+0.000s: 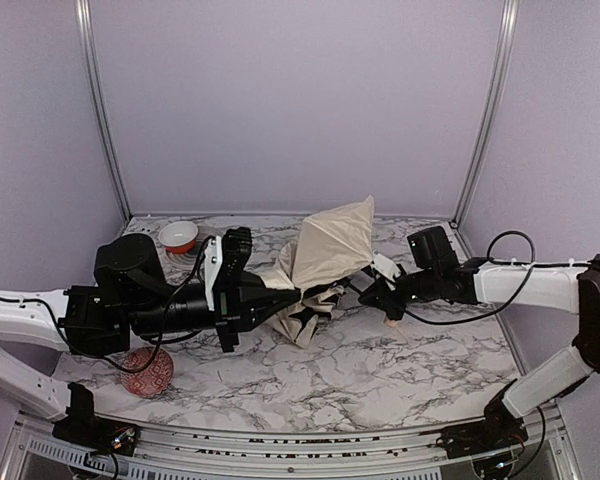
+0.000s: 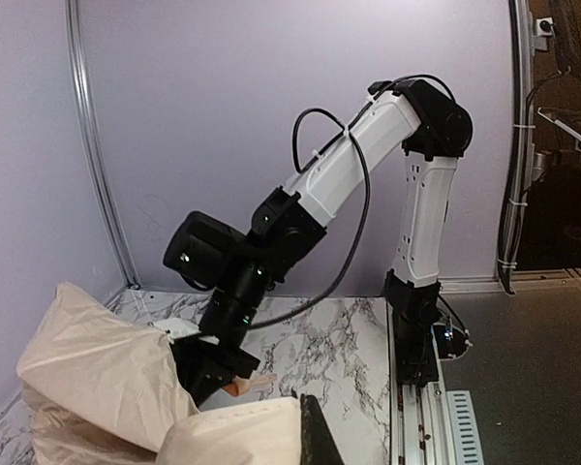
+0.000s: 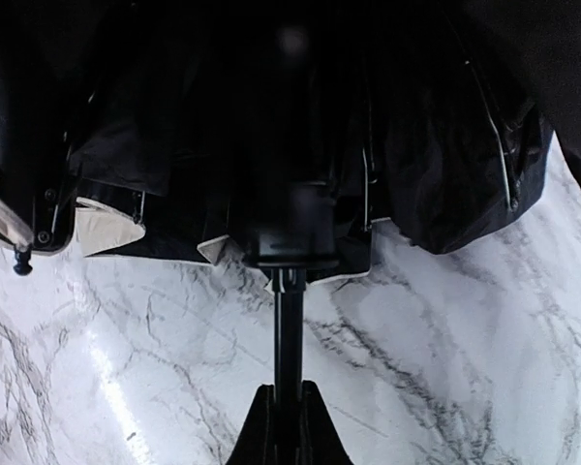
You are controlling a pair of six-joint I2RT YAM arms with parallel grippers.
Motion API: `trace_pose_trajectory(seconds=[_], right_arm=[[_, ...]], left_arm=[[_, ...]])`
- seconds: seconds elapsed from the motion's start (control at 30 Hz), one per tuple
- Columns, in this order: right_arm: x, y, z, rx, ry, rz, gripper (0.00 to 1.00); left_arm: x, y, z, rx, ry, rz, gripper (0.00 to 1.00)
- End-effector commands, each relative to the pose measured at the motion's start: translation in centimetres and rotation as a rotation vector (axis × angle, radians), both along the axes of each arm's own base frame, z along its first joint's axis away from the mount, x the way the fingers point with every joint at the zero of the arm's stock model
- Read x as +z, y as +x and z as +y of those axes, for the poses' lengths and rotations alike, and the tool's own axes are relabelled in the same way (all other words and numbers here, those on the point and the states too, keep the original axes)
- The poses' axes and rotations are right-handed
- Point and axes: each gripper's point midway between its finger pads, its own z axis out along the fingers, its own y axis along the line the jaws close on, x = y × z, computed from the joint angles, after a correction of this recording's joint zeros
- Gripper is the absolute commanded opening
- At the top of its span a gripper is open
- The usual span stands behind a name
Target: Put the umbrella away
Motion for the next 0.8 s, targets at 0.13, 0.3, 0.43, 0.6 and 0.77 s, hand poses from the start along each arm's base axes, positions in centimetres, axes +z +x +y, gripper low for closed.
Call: trace_pose_trajectory(seconds=[0.13, 0.3, 0.43, 0.6, 0.77], right_arm=[[14.5, 3.8, -1.1, -0.023, 0.364, -0.189, 0.00], [16.5, 3.7, -1.7, -0.024, 0.337, -0.260, 0.00], [17.7, 4.4, -2.7, -0.063, 0.289, -0.325, 0.00], [20.4, 5.9, -4.4, -0.145, 0.201, -0.456, 0.00], [22.9, 6.7, -6.0, -0.201, 0.125, -0.567, 0.00]], left_arm=[[-8.0, -0.3, 0.9, 0.026, 0.205, -0.014, 0.00], [-10.4, 0.7, 1.4, 0.078, 0.274, -0.069, 0.09], [-13.0, 0.4, 1.9, 0.062, 0.338, -0.092, 0.28], [-19.8, -0.3, 3.5, 0.044, 0.527, -0.059, 0.48], [-23.6, -0.9, 4.2, 0.062, 0.667, -0.132, 0.70]])
